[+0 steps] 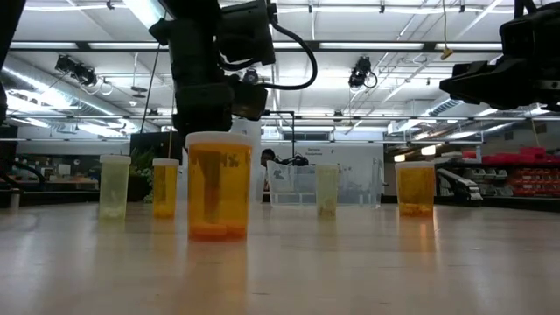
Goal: Pick and place medicine bottles into bin by pill shape (circle, oval)
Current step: Put the blue pill bottle into the right transparent bin, then put the right yellow pill bottle into the right transparent bin
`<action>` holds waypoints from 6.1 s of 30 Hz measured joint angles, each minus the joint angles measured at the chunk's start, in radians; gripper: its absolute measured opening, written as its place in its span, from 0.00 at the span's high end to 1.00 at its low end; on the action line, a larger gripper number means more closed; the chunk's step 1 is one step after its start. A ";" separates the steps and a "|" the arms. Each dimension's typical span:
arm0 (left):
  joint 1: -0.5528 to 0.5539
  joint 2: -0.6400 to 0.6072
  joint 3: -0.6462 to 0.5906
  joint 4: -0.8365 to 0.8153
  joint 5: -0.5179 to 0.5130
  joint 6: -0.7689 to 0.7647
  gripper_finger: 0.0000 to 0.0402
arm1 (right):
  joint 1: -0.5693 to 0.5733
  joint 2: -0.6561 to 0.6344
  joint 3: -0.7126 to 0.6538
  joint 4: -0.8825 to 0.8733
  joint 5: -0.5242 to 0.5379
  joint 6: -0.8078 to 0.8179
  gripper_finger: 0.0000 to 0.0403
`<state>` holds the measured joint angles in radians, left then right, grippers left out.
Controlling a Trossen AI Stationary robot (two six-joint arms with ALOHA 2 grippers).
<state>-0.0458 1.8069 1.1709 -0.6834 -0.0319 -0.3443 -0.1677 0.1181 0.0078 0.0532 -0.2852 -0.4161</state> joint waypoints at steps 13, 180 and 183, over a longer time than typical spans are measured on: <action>0.077 0.000 0.132 -0.040 0.018 0.136 0.66 | 0.000 0.000 0.000 0.000 0.000 0.000 0.77; 0.396 0.483 0.769 -0.251 0.045 0.731 0.45 | 0.000 0.037 0.000 0.000 0.000 0.000 0.77; 0.393 0.482 0.769 -0.254 0.027 0.733 0.43 | 0.000 0.037 0.000 0.000 0.000 0.000 0.77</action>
<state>0.3473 2.2890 1.9400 -0.9377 -0.0048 0.3889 -0.1677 0.1551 0.0075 0.0532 -0.2848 -0.4164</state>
